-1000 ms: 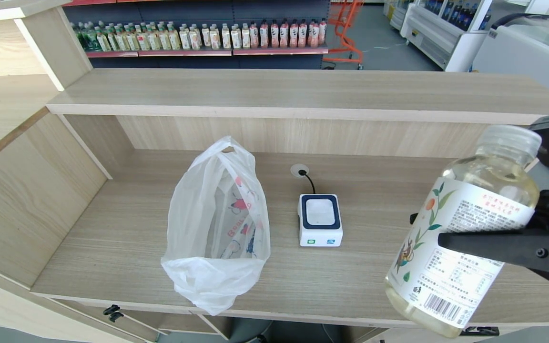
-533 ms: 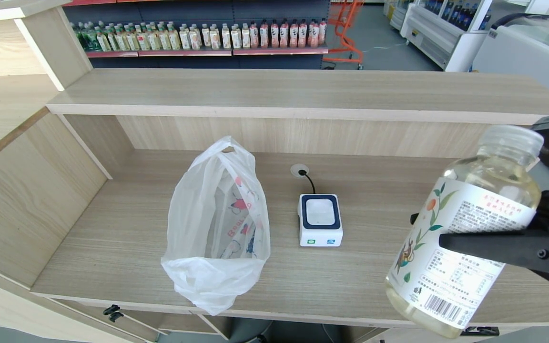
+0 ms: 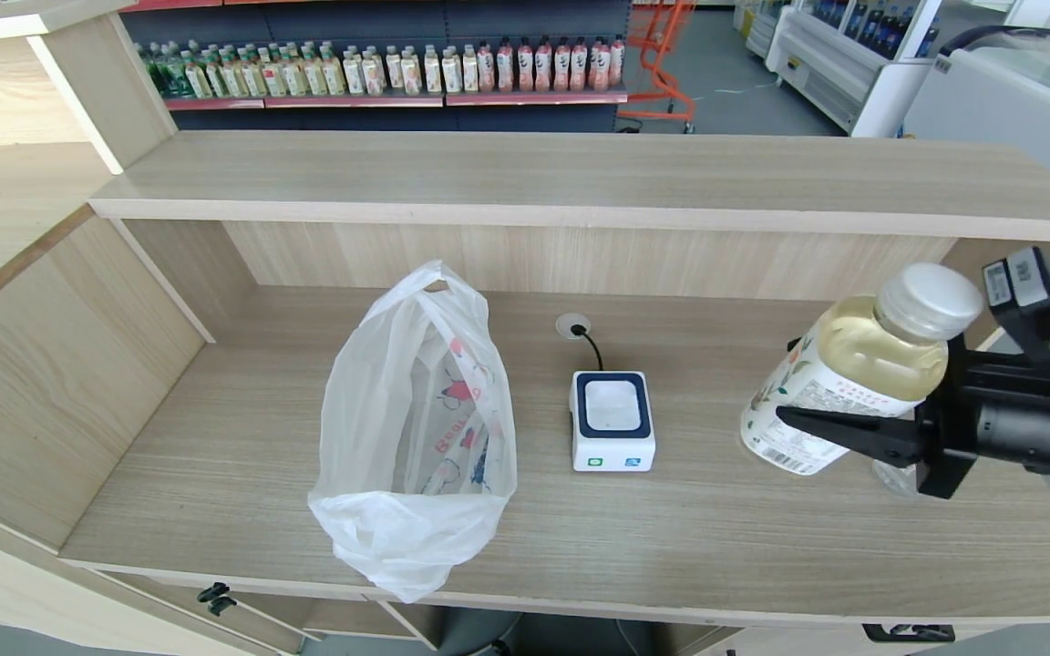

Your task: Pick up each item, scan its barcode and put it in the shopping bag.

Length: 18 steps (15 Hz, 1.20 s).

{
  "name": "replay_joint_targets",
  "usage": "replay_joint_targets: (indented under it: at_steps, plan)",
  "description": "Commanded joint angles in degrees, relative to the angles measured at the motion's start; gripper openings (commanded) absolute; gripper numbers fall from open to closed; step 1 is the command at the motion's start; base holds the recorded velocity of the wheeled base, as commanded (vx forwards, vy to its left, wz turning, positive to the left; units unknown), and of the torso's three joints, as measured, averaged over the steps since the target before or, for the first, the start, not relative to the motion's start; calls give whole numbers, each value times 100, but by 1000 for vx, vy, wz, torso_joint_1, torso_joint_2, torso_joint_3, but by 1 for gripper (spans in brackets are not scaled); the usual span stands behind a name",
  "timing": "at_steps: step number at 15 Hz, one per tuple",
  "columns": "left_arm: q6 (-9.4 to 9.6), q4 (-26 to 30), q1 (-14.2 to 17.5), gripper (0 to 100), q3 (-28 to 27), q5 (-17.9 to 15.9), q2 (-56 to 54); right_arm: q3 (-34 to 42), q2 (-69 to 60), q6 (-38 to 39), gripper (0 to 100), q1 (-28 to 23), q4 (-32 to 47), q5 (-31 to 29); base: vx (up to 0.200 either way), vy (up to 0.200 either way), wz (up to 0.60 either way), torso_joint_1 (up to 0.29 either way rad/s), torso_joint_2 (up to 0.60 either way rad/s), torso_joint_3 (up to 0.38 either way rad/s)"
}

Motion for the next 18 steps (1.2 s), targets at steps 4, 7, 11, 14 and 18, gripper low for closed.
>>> replay_joint_targets:
  at_steps: [4, 7, 11, 14, 18]
  plan:
    - [-1, 1, 1, 100, 0, 1, -2, -635, 1549, -1014, 0, 202, -698, -316, 0, 0, 0, 0, 0, 0]
    - [-1, 1, 1, 100, 0, 1, -2, -969, 2182, -1216, 0, 386, -1093, -131, 0, 0, 0, 0, 0, 0]
    - [-1, 1, 1, 100, 0, 1, -2, -1294, 2850, -1629, 0, 457, -1603, 255, 0, 0, 0, 0, 0, 0]
    - [-1, 1, 1, 100, 0, 1, -2, -1373, 3228, -2182, 0, 483, -1612, 598, 0, 0, 0, 0, 0, 0]
    - [-1, 1, 1, 100, 0, 1, -2, -1769, 3562, -2604, 0, 474, -1612, 800, 0, 0, 0, 0, 0, 0]
